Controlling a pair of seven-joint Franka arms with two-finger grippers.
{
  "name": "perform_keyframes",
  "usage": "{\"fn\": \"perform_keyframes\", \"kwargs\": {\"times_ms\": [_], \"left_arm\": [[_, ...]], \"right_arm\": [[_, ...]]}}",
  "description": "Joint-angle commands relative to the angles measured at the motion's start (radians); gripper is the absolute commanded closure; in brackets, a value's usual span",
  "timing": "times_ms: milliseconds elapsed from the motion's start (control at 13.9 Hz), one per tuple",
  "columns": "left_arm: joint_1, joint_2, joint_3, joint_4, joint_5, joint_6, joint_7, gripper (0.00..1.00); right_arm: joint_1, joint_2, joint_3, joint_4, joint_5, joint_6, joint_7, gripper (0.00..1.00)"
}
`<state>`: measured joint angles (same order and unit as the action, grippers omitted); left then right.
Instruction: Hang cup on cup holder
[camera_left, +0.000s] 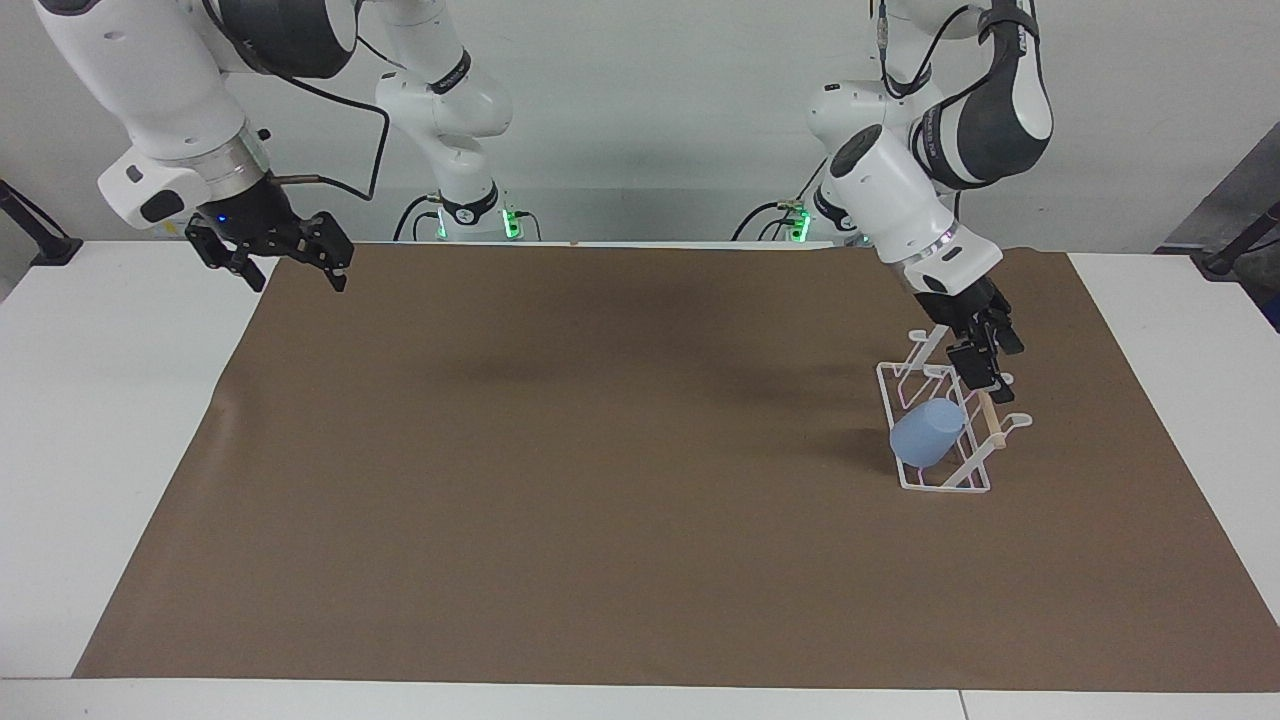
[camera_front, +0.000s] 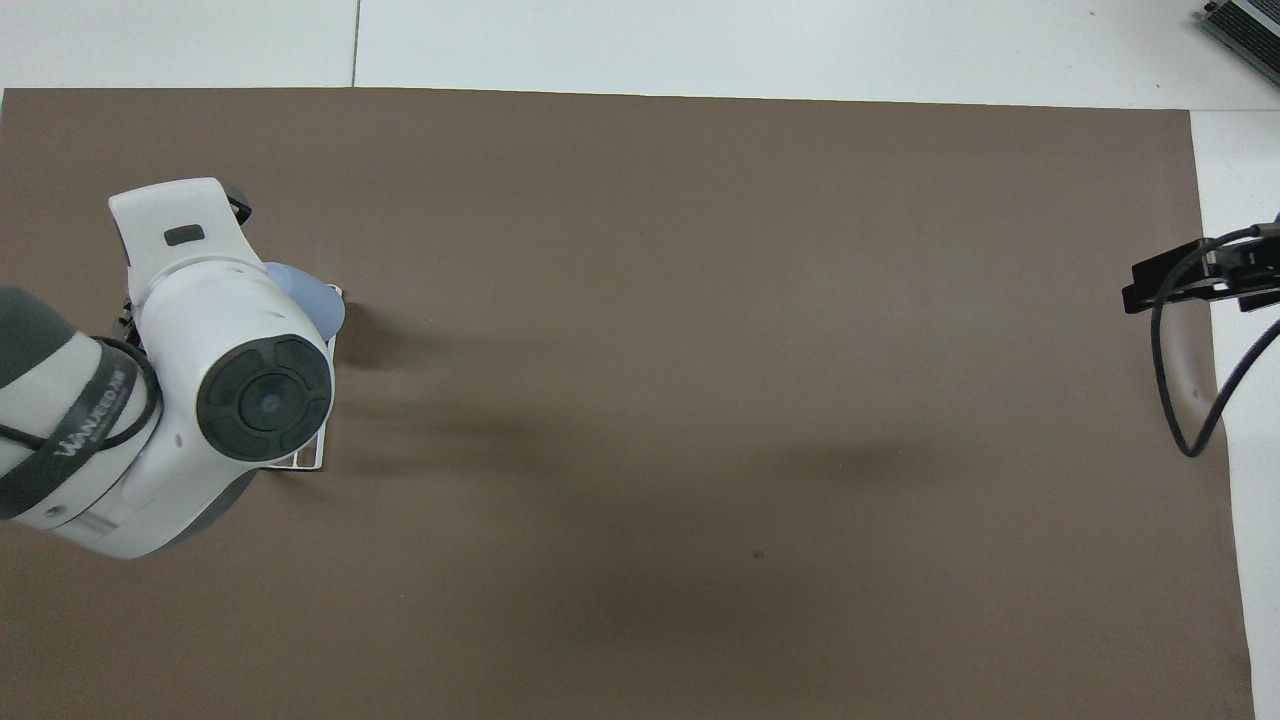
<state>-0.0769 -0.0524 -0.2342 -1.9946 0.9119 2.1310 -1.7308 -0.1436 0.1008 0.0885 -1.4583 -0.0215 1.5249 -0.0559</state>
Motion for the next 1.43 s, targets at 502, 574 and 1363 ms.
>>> {"fn": "perform_keyframes", "kwargs": {"times_ms": [502,574,1363], "left_arm": [[0.043,-0.058,0.022,0.307,-0.74,-0.308,1.184,0.0],[0.045,-0.055,0.024,0.321,-0.766,-0.336,1.279,0.0],[-0.044,-0.012,0.291,0.464,-0.967,-0.618,1.809,0.0]], "right_arm": [[0.078,-0.085,-0.102,-0.145,0.002,0.08,-0.015,0.0],[0.078,-0.085,-0.102,-0.145,0.002,0.081,-0.015,0.0],[0.088,-0.093,-0.082,-0.132,0.084,0.087,-0.022,0.0]]}}
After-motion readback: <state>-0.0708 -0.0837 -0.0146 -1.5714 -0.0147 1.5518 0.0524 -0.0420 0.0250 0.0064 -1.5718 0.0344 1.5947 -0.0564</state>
